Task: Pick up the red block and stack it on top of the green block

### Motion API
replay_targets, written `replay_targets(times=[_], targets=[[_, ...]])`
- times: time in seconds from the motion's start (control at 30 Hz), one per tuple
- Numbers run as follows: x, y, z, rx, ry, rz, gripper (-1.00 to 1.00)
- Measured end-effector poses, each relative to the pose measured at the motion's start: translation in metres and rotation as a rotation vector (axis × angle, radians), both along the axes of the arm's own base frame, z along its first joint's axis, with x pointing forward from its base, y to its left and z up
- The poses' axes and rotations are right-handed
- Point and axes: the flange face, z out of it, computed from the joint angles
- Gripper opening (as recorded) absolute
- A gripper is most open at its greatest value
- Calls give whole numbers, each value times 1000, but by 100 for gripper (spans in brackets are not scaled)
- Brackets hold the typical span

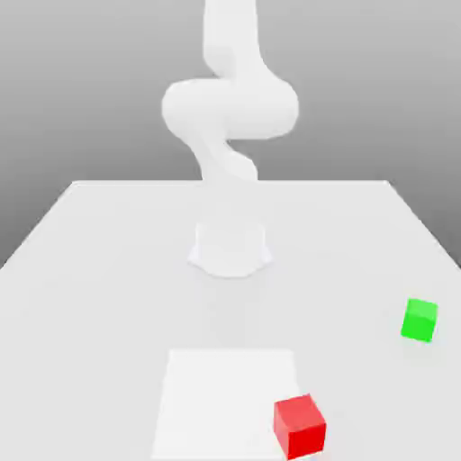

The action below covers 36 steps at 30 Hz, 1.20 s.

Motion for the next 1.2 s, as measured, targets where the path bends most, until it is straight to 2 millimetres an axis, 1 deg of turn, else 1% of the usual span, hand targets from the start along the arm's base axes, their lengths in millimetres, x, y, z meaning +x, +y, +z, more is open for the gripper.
replay_targets(times=[0.1,0.2,0.3,0.4,0.5,0.6,0.7,0.83,0.97,1.0,1.17,1.2], targets=[[37,9,-50,-15,90,29,0],[67,19,-101,-29,176,59,0],[89,30,-156,-42,261,89,0],[105,40,-212,-56,347,121,0],[114,50,-269,-69,432,153,0],[115,62,-327,-82,517,189,0],[110,72,-385,-95,601,225,0],[95,80,-457,-107,704,261,0],[93,81,-512,-109,721,267,0],[92,81,-523,-109,721,267,-100],[92,81,-523,-109,721,267,-100],[92,81,-528,-110,722,267,-100]])
